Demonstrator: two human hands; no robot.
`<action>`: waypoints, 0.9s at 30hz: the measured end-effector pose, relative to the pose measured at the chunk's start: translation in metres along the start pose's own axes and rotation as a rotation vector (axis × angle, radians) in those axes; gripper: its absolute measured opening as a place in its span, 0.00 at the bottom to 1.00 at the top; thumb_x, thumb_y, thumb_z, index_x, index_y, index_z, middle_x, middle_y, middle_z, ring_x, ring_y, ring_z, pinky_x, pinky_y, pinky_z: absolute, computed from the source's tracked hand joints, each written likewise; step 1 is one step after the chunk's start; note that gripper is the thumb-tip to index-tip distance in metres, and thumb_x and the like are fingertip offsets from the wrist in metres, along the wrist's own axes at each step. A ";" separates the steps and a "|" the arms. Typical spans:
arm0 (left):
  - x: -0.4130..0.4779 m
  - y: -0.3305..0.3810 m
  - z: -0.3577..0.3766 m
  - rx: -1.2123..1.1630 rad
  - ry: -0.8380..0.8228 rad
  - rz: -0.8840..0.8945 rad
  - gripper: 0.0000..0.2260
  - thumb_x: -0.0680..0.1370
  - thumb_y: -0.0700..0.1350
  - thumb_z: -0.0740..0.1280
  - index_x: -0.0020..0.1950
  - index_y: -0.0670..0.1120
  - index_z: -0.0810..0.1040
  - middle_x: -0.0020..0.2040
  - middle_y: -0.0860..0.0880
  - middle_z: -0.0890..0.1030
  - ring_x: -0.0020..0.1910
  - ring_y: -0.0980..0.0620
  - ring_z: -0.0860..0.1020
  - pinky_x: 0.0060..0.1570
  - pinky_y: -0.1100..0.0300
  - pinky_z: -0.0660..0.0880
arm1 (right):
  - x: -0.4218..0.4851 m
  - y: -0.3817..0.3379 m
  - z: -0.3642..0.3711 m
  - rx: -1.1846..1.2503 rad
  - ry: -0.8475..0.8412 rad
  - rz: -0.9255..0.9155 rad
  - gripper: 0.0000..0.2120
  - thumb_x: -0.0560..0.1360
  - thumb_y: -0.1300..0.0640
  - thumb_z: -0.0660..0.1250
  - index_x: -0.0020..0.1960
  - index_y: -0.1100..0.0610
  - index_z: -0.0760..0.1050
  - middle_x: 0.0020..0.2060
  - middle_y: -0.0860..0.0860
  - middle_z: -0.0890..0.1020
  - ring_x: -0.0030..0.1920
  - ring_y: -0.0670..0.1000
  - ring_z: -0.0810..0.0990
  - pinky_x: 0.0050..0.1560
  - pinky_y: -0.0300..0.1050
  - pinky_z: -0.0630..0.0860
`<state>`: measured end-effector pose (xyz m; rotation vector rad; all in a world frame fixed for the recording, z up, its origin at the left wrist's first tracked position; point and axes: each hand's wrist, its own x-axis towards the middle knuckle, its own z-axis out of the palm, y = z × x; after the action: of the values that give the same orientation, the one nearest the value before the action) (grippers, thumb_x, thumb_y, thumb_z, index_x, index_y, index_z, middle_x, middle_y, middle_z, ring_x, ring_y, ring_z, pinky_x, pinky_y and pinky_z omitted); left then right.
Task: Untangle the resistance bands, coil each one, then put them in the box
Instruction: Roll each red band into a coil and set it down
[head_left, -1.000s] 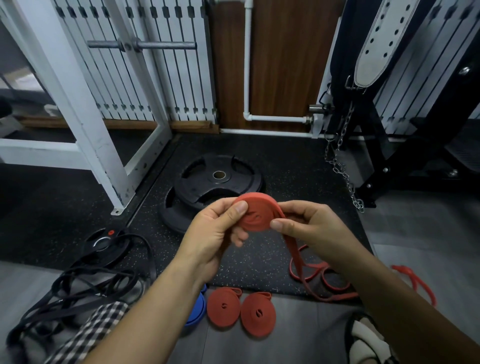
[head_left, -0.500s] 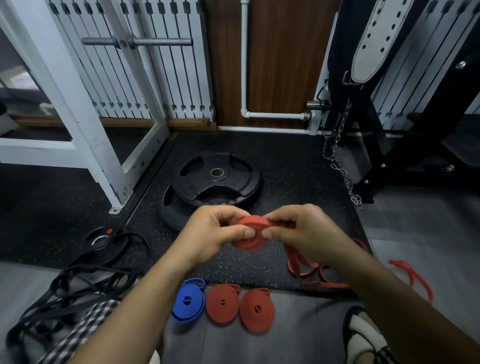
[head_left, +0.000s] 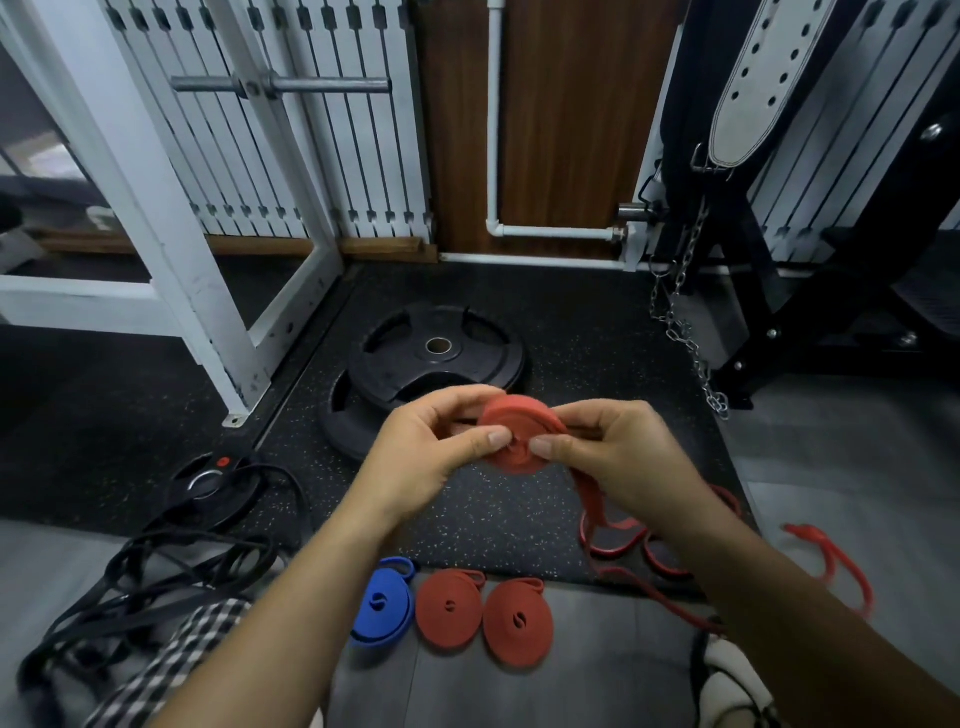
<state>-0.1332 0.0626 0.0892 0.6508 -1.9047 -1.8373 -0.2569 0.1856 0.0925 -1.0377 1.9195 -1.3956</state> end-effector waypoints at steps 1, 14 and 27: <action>0.000 0.000 -0.002 0.101 -0.027 0.023 0.14 0.69 0.37 0.71 0.52 0.50 0.80 0.45 0.47 0.82 0.44 0.53 0.80 0.47 0.62 0.78 | -0.001 0.001 0.000 -0.127 0.009 -0.023 0.09 0.67 0.58 0.74 0.40 0.45 0.80 0.35 0.44 0.84 0.37 0.41 0.82 0.40 0.35 0.76; 0.000 0.002 -0.005 0.089 -0.006 -0.021 0.08 0.66 0.33 0.72 0.39 0.45 0.82 0.30 0.51 0.81 0.32 0.55 0.79 0.36 0.64 0.78 | -0.001 -0.011 -0.013 -0.175 -0.081 -0.121 0.07 0.69 0.60 0.72 0.42 0.49 0.80 0.40 0.45 0.80 0.40 0.38 0.79 0.42 0.31 0.75; -0.004 0.011 -0.006 -0.026 -0.020 -0.090 0.09 0.59 0.43 0.73 0.38 0.45 0.83 0.34 0.46 0.83 0.33 0.52 0.81 0.37 0.61 0.78 | -0.002 -0.009 -0.012 -0.117 -0.057 -0.124 0.07 0.72 0.60 0.70 0.43 0.48 0.77 0.39 0.55 0.81 0.38 0.54 0.78 0.42 0.45 0.77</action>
<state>-0.1271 0.0598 0.1006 0.7227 -1.8899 -1.9272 -0.2629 0.1923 0.1044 -1.2577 1.9438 -1.3172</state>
